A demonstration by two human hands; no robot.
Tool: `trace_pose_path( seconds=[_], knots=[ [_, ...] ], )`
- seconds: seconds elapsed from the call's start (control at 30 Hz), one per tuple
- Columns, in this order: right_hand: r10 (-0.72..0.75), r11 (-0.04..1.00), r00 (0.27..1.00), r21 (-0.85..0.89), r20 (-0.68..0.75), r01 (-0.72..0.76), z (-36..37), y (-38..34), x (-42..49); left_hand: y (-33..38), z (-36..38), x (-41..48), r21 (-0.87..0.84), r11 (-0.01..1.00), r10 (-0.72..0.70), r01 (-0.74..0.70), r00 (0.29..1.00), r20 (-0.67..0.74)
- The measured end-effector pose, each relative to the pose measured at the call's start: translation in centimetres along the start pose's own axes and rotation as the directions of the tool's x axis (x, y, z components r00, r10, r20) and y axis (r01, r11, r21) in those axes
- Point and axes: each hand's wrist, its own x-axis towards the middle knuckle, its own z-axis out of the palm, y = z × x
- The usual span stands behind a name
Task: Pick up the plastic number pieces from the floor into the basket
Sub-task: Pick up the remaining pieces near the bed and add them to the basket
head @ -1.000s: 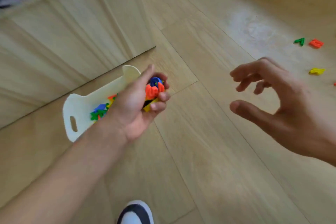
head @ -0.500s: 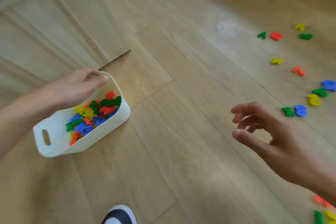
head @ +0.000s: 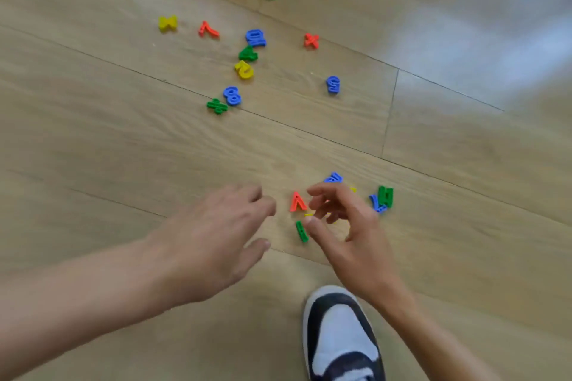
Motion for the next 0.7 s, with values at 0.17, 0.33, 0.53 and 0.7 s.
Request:
trace_pose_path(
  seconds=[0.17,0.33,0.53,0.7],
  knots=[
    [0.111,0.948,0.976,-0.273,-0.188,-0.161,-5.9,6.0,-0.9,3.4,4.1,5.6,0.167,0.986,0.033,-0.022,0.997,-0.064],
    [0.159,0.841,0.965,-0.484,-0.207,-0.243,-7.5,8.7,0.0,3.4,6.5,6.9,0.259,0.965,-0.018,0.038,0.997,-0.078],
    [0.140,0.773,0.976,-0.597,-0.169,-0.214,-6.0,8.8,1.6,4.0,6.7,7.9,0.243,0.970,0.012,0.019,0.992,-0.127],
    [0.138,0.728,0.975,-0.649,-0.177,-0.220,-5.3,8.4,1.9,4.8,7.2,8.0,0.220,0.974,-0.039,0.060,0.994,-0.098]
  ],
)
